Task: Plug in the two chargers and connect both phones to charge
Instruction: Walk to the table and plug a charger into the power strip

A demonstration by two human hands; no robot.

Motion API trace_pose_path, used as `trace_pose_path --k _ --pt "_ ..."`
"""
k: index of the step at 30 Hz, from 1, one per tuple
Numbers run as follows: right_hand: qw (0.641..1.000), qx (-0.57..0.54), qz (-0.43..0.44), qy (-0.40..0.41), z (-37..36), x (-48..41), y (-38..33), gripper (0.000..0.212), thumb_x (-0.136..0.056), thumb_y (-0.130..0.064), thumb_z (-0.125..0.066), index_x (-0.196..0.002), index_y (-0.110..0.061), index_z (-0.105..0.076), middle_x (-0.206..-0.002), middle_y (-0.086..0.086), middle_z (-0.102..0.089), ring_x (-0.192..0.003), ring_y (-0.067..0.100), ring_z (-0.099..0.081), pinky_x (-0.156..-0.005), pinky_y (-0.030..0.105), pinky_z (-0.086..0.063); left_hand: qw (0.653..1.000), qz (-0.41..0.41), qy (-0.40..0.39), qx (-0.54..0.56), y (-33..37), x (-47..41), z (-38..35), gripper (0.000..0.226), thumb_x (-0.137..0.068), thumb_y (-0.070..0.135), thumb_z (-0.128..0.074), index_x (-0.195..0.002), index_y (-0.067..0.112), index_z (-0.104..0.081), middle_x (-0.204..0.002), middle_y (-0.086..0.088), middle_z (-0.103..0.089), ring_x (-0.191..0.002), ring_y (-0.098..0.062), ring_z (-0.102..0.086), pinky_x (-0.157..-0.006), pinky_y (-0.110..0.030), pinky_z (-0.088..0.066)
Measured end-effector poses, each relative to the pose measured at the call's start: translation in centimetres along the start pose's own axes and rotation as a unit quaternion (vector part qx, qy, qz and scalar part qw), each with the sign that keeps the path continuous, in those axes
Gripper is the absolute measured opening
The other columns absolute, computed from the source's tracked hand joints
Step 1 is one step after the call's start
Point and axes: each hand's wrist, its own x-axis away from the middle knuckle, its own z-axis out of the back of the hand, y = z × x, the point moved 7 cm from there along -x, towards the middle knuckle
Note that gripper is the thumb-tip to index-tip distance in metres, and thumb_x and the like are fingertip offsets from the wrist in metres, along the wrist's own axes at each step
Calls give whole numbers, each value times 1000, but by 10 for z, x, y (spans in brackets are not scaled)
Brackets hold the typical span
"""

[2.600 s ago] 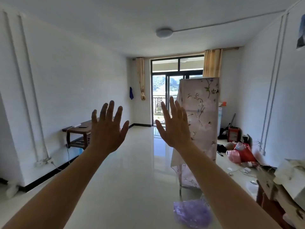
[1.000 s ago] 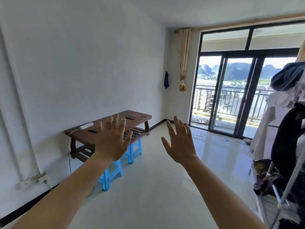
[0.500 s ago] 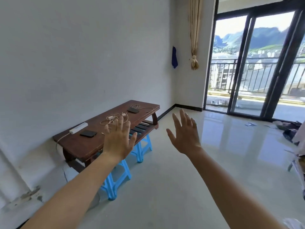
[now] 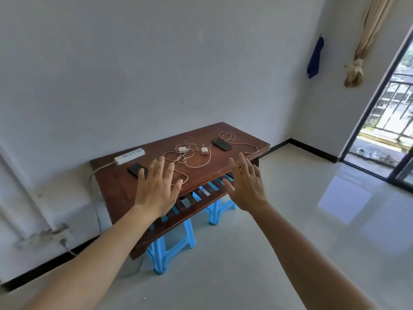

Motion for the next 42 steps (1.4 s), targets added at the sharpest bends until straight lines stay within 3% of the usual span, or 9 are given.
trace_pose_path --k 4,11,17,22,32,36,39,42 --pt "999 -3 13 -31 -53 -97 15 71 -98 -54 -45 -157 -19 -26 -167 14 -15 -151 34 -22 -121 49 -22 999 21 -43 10 -17 -92 -55 73 -98 60 -13 -156 17 -24 -166 -17 -15 -152 -33 -17 -117 -60 -22" --pt "1000 -20 7 -12 -104 -245 61 65 -98 -53 -45 -152 -20 -33 -164 14 -25 -147 33 -31 -118 51 -27 997 33 -68 13 -27 -250 -116 71 -99 59 -16 -155 18 -27 -165 -17 -19 -151 -34 -20 -117 -58 -25" --pt "996 -71 11 -52 -207 -360 87 65 -99 -49 -46 -153 -18 -30 -163 15 -25 -145 34 -35 -112 49 -37 990 59 -125 -19 -37 -340 -210 72 -98 60 -12 -155 18 -24 -166 -16 -17 -151 -33 -19 -118 -57 -25" --pt "980 -111 68 -150 -301 -435 74 68 -97 -43 -53 -154 -15 -29 -160 14 -30 -140 34 -41 -106 48 -42 971 102 -212 -43 -57 -375 -285 69 -100 59 -17 -156 20 -20 -167 -15 -12 -153 -32 -14 -119 -55 -25" --pt "942 -125 201 -240 -413 -527 -20 61 -92 -28 -60 -147 -14 -39 -148 10 -46 -131 32 -49 -99 48 -45 940 222 -257 -15 -133 -409 -359 69 -99 61 -18 -156 22 -22 -167 -13 -13 -153 -32 -16 -118 -54 -25" --pt "940 -114 185 -263 -450 -535 -50 60 -90 -21 -60 -146 -13 -40 -147 12 -47 -134 35 -45 -104 48 -43 926 222 -304 10 -170 -408 -401 66 -100 59 -21 -155 22 -24 -167 -13 -15 -152 -33 -16 -118 -54 -26" --pt "938 -84 167 -291 -472 -539 -65 70 -87 -13 -60 -151 -13 -33 -157 18 -34 -140 37 -37 -114 49 -34 918 199 -342 27 -198 -405 -427 63 -102 55 -21 -156 21 -24 -167 -10 -16 -153 -31 -16 -119 -54 -24" --pt "933 -52 152 -321 -492 -546 -80 75 -84 -5 -62 -152 -14 -32 -160 17 -28 -144 36 -30 -113 51 -34 918 170 -355 49 -215 -398 -442 62 -102 53 -22 -155 22 -25 -166 -8 -21 -152 -30 -19 -120 -53 -28"
